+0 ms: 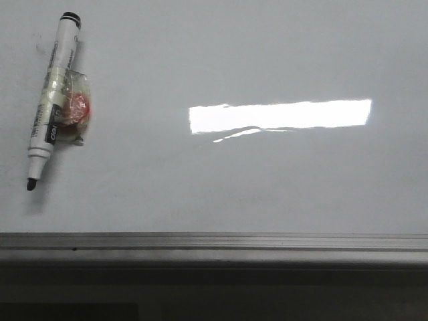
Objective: Write number 3 on whiteboard
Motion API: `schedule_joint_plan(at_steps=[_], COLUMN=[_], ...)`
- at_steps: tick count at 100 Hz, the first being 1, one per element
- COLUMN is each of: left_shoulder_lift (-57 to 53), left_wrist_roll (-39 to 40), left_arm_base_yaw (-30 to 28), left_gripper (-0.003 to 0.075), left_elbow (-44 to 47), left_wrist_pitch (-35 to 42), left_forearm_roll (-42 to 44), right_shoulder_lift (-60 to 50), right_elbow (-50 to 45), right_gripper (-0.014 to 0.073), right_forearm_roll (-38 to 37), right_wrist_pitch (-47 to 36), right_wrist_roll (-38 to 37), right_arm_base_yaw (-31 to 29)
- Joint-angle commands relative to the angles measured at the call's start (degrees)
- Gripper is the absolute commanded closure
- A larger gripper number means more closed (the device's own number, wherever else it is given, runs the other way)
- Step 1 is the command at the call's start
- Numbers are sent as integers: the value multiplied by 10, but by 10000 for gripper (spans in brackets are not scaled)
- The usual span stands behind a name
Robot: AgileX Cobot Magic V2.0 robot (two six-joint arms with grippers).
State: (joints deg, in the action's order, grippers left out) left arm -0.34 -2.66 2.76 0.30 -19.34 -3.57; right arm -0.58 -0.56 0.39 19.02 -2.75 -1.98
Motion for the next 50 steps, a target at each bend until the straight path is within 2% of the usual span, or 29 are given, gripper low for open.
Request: schedule_joint_plan(at_steps=[1, 50], left_shoulder_lift=[-15, -15], left_wrist_roll=[5, 5], left_arm_base_yaw=[-1, -1], left_gripper=[741, 741], left_elbow=[19, 19], left_wrist_pitch=[27, 27], left_forearm_roll=[-2, -2], right_shoulder_lift=[-9, -9], right_elbow=[-14, -14], right_gripper=[648, 648], right_forearm_roll=[0, 0], right_wrist_pitch=[-9, -9], right_wrist_roll=[3, 3], right_arm_base_yaw=[-2, -2])
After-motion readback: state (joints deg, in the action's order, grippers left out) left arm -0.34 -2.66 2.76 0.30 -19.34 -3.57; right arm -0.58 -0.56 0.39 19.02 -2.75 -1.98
